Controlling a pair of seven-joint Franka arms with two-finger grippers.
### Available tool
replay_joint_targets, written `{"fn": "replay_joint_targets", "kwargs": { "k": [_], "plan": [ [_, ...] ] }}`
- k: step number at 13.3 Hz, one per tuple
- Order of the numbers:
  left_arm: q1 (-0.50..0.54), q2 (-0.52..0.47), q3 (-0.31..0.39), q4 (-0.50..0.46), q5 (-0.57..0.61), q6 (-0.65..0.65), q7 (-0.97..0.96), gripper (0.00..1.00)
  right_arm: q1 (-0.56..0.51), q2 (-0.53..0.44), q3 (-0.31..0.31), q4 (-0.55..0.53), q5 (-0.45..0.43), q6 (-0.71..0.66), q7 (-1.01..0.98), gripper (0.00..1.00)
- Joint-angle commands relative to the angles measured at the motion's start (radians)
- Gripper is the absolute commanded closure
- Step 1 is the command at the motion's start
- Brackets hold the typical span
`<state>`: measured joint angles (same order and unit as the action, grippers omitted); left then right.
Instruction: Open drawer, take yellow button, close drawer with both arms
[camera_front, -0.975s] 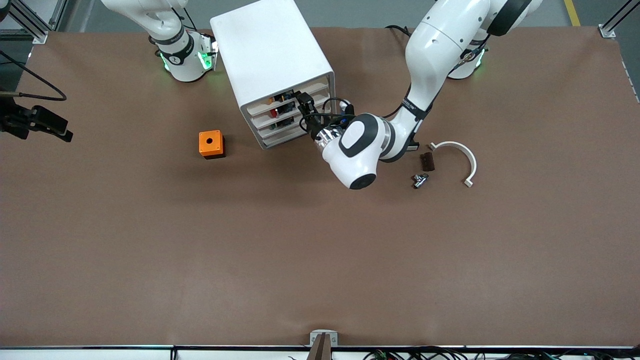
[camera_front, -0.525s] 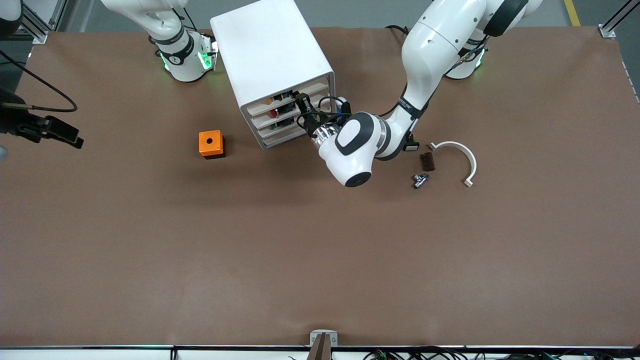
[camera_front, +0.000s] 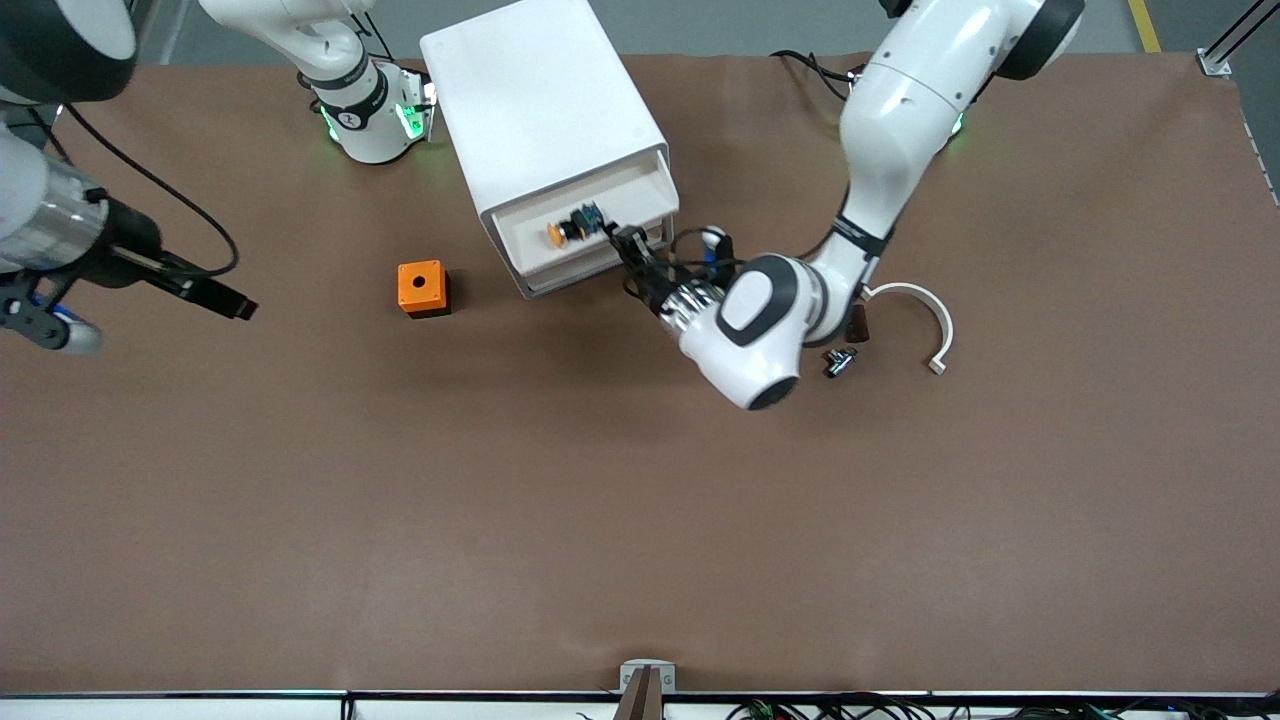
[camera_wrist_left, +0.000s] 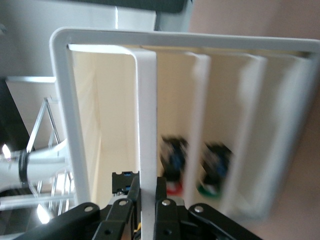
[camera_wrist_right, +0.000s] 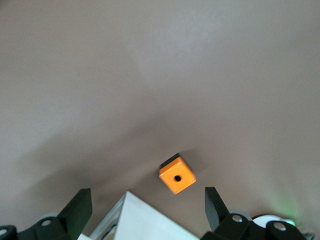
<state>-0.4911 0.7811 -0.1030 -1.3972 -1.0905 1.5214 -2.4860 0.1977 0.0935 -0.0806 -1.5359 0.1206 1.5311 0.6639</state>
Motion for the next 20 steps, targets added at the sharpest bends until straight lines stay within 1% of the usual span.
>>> {"fn": "replay_joint_targets", "kwargs": {
  "k": [1,2,3,4,5,7,8,10,14,15,17,19,20],
  "plan": [
    [0.071,0.013,0.003,0.056,-0.008,0.025,0.044,0.99,0.080,0.021,-0.005,0.005,0.057,0.021,0.202,0.00],
    [0.081,0.015,0.003,0.064,-0.008,0.051,0.064,0.99,0.127,0.037,-0.005,0.005,0.057,0.044,0.273,0.00],
    [0.086,0.015,0.003,0.066,-0.006,0.069,0.074,0.96,0.165,0.044,-0.007,0.005,0.057,0.064,0.343,0.00],
    [0.094,0.015,0.003,0.066,-0.006,0.072,0.088,0.89,0.210,0.055,-0.005,0.003,0.057,0.087,0.423,0.00],
    [0.095,0.013,0.003,0.066,-0.006,0.072,0.101,0.67,0.248,0.070,-0.005,0.003,0.057,0.116,0.487,0.00],
    [0.100,0.001,0.003,0.066,-0.002,0.072,0.099,0.07,0.322,0.098,-0.005,0.003,0.059,0.184,0.610,0.00],
    [0.111,-0.003,0.003,0.070,0.003,0.072,0.107,0.01,0.356,0.129,-0.005,0.003,0.057,0.225,0.667,0.00],
    [0.114,-0.011,0.022,0.098,0.003,0.072,0.118,0.01,0.425,0.176,-0.007,0.002,0.057,0.294,0.787,0.00],
    [0.138,-0.036,0.129,0.116,0.004,0.059,0.226,0.01,0.523,0.247,-0.007,-0.015,0.050,0.421,0.927,0.00],
    [0.152,-0.054,0.150,0.116,0.004,0.057,0.278,0.01,0.554,0.250,-0.007,-0.042,0.047,0.463,0.936,0.00],
    [0.176,-0.083,0.180,0.116,0.009,0.056,0.405,0.01,0.581,0.253,-0.007,-0.085,0.045,0.529,0.967,0.00],
    [0.180,-0.135,0.181,0.116,0.058,0.056,0.568,0.01,0.603,0.270,-0.007,-0.087,0.045,0.544,0.988,0.03],
    [0.180,-0.146,0.181,0.116,0.089,0.056,0.635,0.01,0.614,0.275,-0.008,-0.087,0.045,0.555,1.005,0.03]
  ]
}}
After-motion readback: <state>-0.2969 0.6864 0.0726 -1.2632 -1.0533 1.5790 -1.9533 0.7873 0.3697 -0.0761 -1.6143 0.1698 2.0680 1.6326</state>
